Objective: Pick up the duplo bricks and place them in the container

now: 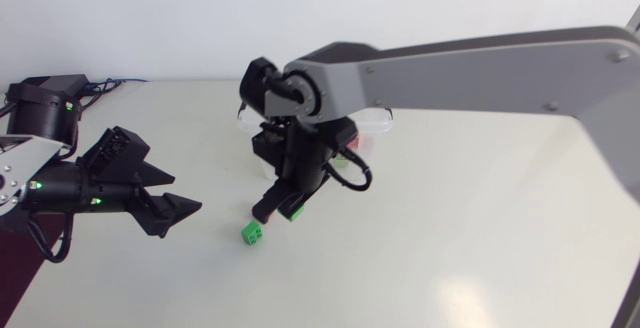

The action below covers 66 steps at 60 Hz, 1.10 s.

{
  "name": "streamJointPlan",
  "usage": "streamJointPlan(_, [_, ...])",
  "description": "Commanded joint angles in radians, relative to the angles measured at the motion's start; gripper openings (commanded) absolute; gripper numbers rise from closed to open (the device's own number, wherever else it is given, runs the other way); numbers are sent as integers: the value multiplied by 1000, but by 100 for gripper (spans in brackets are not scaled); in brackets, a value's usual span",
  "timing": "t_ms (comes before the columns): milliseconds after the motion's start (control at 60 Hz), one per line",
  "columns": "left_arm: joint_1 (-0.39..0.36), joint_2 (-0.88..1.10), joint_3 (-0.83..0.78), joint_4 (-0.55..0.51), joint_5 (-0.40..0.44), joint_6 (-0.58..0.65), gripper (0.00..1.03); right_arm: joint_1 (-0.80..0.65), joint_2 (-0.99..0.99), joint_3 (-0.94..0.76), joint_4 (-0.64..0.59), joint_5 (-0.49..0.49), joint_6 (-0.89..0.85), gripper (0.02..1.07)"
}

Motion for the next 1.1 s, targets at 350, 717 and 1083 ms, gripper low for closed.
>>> streamJointPlan(350, [-256,209,-17,7,-53,-85,97,-149,-287,-7,-34,16,13,30])
streamJointPlan(717, [-354,466,52,211,-222,-191,93,-263,-343,128,-36,-6,-22,30])
streamJointPlan(1083, [-406,559,89,264,-246,-210,31,-399,-192,142,147,-87,-75,30])
